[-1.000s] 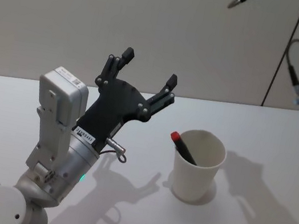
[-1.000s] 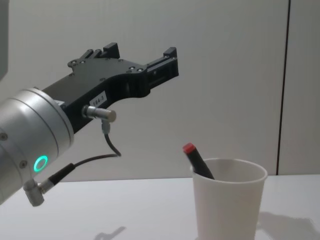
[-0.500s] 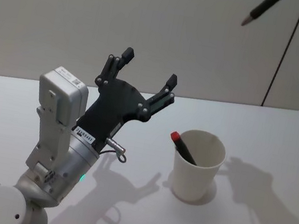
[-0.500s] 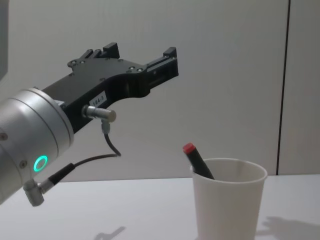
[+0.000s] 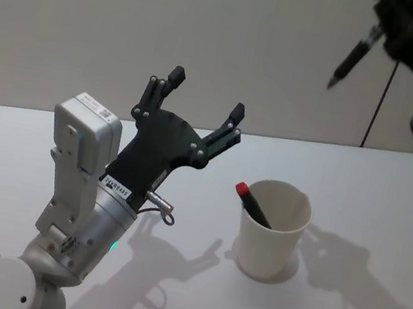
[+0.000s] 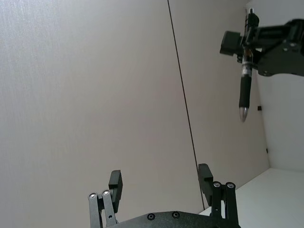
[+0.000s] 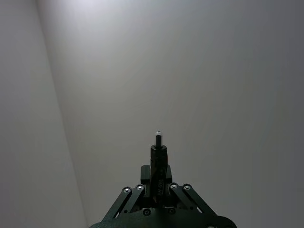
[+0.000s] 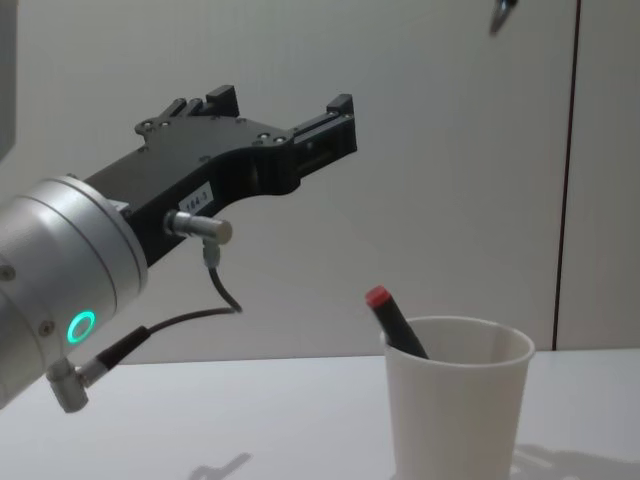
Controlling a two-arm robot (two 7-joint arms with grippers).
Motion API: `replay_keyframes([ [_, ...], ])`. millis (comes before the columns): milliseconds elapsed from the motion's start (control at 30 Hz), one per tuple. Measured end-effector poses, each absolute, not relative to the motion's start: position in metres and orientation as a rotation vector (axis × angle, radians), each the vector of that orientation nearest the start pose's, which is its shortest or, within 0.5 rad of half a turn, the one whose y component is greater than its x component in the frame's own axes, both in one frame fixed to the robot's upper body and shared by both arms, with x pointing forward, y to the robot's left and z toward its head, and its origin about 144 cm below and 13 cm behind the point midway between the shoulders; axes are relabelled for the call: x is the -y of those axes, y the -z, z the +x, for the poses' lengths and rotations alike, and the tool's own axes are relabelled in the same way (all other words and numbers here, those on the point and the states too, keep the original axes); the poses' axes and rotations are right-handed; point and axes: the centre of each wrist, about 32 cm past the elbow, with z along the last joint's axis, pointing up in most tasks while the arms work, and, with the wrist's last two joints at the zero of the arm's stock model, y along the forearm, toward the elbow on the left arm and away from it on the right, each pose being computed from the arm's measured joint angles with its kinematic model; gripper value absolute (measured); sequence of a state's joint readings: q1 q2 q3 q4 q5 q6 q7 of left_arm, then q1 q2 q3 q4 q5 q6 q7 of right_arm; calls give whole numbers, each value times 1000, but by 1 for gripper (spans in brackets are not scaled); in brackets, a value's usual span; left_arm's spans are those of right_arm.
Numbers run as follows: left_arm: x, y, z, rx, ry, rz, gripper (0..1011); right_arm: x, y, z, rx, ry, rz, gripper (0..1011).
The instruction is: Place the pen into the pen holder.
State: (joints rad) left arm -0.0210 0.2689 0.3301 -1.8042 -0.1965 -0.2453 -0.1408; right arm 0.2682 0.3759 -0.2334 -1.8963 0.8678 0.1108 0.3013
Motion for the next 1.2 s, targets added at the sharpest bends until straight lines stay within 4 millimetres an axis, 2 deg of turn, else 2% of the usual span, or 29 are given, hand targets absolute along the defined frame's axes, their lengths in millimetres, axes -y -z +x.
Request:
replay_keyframes([
  [600,-186,-1205,440,318,-1032,-288,1001,237,-1297,470,40,794,230,132],
  [1200,-186,-1205,440,318,-1033,-289,1001,234,-1271,462,96,814,-71,132],
])
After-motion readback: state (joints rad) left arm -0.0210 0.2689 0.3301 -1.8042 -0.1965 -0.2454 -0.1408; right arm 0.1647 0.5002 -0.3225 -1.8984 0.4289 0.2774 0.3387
